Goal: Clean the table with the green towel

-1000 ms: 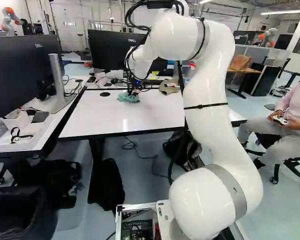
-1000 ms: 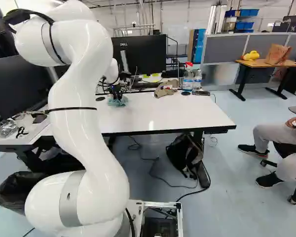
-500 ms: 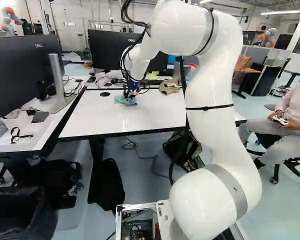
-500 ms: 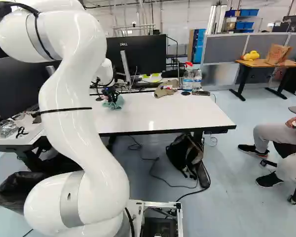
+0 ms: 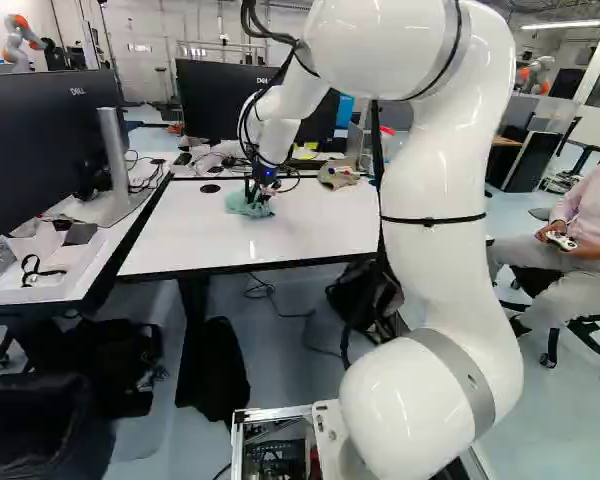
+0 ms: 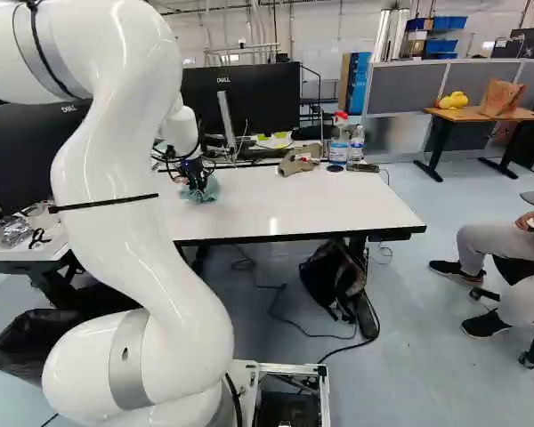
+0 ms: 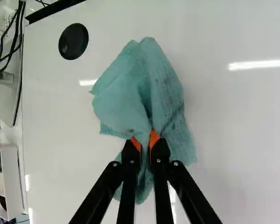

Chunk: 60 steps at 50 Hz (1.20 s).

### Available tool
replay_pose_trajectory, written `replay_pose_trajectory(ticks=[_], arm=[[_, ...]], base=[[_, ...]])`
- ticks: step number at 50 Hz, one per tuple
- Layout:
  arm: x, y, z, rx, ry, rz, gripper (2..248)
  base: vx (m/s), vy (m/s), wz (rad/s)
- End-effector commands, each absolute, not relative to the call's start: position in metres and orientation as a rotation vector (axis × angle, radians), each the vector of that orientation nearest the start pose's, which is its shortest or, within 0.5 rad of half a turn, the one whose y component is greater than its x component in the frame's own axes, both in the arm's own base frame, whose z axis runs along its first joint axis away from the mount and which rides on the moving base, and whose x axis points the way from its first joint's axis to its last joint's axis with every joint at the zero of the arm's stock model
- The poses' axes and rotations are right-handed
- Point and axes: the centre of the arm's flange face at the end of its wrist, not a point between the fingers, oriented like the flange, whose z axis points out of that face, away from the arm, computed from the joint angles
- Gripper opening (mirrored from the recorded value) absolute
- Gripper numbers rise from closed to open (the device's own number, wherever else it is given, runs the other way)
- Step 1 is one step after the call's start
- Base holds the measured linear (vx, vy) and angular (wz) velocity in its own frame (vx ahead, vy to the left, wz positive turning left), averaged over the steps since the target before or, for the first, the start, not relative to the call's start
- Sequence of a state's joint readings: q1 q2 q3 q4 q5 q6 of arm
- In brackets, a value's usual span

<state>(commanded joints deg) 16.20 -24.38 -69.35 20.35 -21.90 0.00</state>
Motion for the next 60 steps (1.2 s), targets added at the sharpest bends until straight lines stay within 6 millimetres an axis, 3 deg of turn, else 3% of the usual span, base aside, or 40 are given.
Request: replay_pose_trajectory(ticks=[14, 29, 44, 60], arm=[[0.574, 0.156, 0.443, -2.852, 0.084, -0.527, 41], [0.584, 0.127, 0.443, -2.856, 0.155, -0.539, 41], [0.604, 0.108, 0.442, -2.852, 0.207, -0.562, 41], [0.633, 0.104, 0.441, -2.843, 0.224, -0.594, 41]], base=[[0.000, 0.000, 0.000], [0.000, 0.000, 0.000], [0.000, 0.000, 0.000], [0.000, 0.000, 0.000]])
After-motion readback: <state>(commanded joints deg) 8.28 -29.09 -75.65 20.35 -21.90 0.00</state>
